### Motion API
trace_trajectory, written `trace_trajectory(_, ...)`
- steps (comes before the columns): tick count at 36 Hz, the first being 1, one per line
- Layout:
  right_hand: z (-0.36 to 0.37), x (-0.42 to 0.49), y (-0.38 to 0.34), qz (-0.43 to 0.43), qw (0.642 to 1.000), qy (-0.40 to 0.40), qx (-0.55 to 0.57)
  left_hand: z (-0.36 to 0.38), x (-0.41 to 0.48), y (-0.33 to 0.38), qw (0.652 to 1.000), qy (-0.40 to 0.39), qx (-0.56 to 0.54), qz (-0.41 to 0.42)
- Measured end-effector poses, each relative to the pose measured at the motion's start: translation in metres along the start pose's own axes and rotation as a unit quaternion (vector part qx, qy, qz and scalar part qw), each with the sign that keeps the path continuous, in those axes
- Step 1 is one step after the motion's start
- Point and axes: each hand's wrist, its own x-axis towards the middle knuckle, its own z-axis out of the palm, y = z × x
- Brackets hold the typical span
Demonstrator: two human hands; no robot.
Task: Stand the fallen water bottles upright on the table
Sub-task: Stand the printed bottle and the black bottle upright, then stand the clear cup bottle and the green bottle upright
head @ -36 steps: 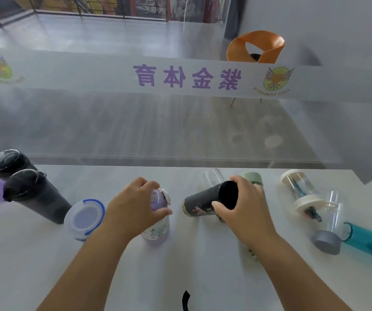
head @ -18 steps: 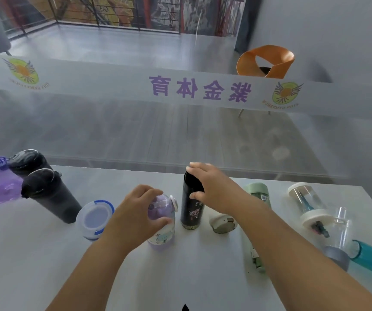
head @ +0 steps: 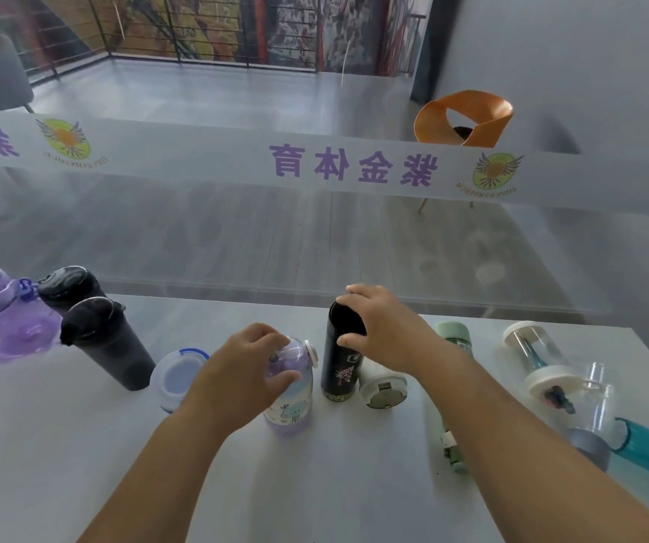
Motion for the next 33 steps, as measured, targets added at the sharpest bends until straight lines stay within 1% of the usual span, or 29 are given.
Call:
trace_trajectory(3,-0.008,-0.01,-0.002,0.012,0.998,0.055,0.012,-0.008,-0.005,-0.001,0.999,0.025,0.019,0.013)
trace_trajectory(5,-0.012,-0.021,-0.001,0.03,0.997,0.073,0.022,-0.013,-0.01,-0.002,0.999,0.036,0.025,0.025)
trace_trajectory(8,-0.015,-0.045,0.0,0.066,0.994,0.086,0.029,-0.018,-0.019,0.003,0.998,0.029,0.032,0.044)
trace_trajectory(11,-0.011,-0.074,-0.001,0.113,0.989,0.079,0.044,-0.019,-0.034,0.008,0.998,0.016,0.032,0.055)
trace_trajectory(16,0.01,-0.121,0.002,0.182,0.981,0.043,0.052,-0.006,-0.054,0.012,0.997,-0.045,0.039,0.058)
trace_trajectory(22,0.039,-0.173,0.008,0.26,0.963,0.004,0.067,0.025,-0.066,0.016,0.984,-0.145,0.066,0.075)
trace_trajectory(26,0.052,-0.194,0.02,0.298,0.954,-0.023,0.031,0.043,-0.068,0.02,0.976,-0.194,0.071,0.07)
trace_trajectory(28,0.056,-0.201,0.029,0.328,0.944,-0.028,0.011,0.051,-0.066,0.025,0.971,-0.214,0.08,0.071)
trace_trajectory(33,0.063,-0.2,0.06,0.395,0.919,-0.007,0.001,0.071,-0.052,0.04,0.963,-0.246,0.097,0.06)
